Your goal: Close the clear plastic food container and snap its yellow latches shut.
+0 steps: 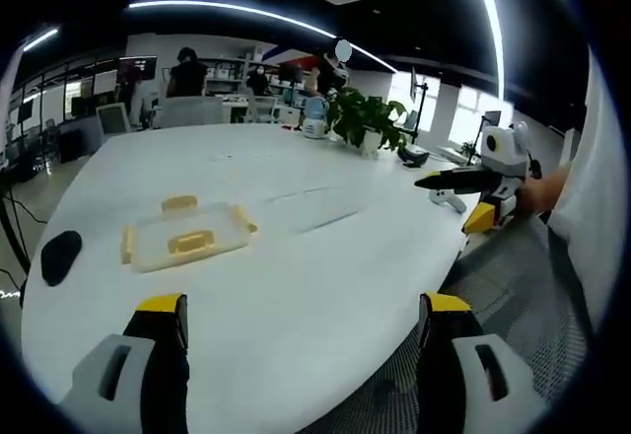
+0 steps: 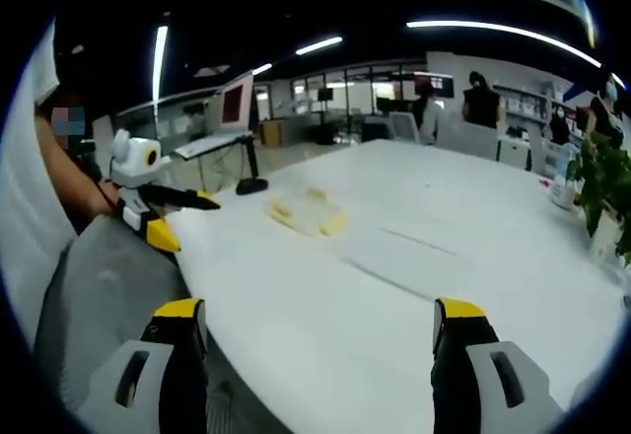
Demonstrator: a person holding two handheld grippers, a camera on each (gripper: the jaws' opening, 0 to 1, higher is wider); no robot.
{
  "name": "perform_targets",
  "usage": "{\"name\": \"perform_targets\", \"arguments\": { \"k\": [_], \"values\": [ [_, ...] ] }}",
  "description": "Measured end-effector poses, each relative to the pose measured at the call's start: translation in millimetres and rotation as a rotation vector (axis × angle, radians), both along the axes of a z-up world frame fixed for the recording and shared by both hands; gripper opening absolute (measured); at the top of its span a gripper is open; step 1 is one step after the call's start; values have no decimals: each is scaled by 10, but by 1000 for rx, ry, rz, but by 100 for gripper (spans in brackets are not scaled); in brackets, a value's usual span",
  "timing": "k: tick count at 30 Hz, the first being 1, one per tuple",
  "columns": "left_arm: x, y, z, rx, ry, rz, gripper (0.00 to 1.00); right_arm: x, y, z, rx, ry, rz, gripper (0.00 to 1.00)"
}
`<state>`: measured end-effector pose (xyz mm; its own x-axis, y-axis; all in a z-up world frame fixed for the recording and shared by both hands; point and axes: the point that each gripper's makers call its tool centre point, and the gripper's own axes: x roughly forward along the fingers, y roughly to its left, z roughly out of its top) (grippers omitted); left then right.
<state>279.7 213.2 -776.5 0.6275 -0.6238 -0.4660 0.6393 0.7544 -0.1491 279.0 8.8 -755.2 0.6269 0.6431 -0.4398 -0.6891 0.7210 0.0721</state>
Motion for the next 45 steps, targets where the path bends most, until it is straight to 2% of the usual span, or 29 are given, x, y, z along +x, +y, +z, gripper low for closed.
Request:
{"name": "perform_targets", "arguments": {
  "k": [6, 11, 14, 17, 25, 33, 36, 38, 40, 42, 45],
  "values": [
    [-8, -1, -26, 7, 13, -1, 99, 6, -17, -2, -7, -7, -2, 97],
    [-17, -29, -10, 20, -4, -15, 99, 2, -9, 20, 4, -12, 4, 97],
    [-4, 6, -40, 47, -1, -4, 99, -10, 2, 9, 5, -5, 11, 96],
    [1, 32, -55, 42, 11, 11, 99, -15, 22, 28, 13, -12, 20, 96],
    [0, 53, -68, 40, 21, 35, 98, -29, 7, -30, 9, 17, 18, 96],
    [16, 30, -13, 21, 5, 33, 98, -5, -37, -36, 9, 25, -3, 95],
    [-16, 2, -37, 28, 17, 7, 98, -16, -10, -27, -1, 12, 13, 94],
    [-45, -34, -17, -9, 43, 0, 99, -31, -10, -74, -26, 23, 18, 94],
    [-53, -42, -16, -4, 40, -11, 99, -35, -7, -108, -30, 42, 21, 94],
    [-61, -59, -19, -5, 46, -25, 99, -44, 8, -91, -39, 30, 32, 94],
    [-65, -76, 23, -33, 49, -30, 99, -61, 21, -103, -59, 31, 42, 94]
  ]
}}
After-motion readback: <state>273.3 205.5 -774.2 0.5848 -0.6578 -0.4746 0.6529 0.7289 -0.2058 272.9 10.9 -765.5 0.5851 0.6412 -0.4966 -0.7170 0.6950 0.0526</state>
